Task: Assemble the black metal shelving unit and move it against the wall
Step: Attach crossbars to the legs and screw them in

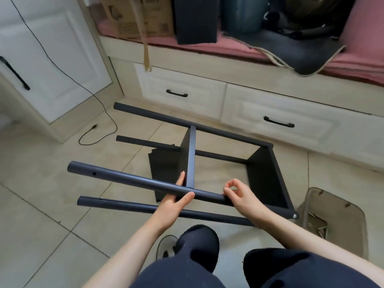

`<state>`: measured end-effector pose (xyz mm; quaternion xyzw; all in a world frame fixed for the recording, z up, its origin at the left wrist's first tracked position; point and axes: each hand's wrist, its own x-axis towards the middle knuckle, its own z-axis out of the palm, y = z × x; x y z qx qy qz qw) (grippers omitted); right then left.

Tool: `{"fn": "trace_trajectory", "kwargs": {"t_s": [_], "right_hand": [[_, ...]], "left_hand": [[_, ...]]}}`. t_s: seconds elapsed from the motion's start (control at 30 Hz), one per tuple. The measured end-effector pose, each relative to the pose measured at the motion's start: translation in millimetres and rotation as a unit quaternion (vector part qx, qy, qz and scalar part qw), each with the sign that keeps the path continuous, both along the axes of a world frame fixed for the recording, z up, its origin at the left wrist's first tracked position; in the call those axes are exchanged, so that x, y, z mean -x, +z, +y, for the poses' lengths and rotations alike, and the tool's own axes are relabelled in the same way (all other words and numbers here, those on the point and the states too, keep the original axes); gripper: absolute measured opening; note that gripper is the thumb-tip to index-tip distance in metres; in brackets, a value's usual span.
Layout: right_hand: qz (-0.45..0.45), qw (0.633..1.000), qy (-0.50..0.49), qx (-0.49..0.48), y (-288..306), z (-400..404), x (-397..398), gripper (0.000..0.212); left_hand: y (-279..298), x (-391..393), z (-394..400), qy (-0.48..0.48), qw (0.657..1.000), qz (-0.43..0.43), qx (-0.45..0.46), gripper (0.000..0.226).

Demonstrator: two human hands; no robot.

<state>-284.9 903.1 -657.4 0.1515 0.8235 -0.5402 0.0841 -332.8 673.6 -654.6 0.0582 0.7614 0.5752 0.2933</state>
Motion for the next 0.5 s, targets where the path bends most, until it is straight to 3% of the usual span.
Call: {"fn": "trace_trajectory", "kwargs": {"t_s": [0.27,0.5], "right_hand": [[-0.03,0.998,0.033,-0.037,-11,-21,18,0.008],[-0.036,0.997,0.036,-0.053,-27,-20,15,0.009]], "left_hand": [[-38,6,-21,0.049,0.998,-0.046,0.002,0.069],[-55,0,-27,0.042,0.996,-0.075,0.007,0.09]]}}
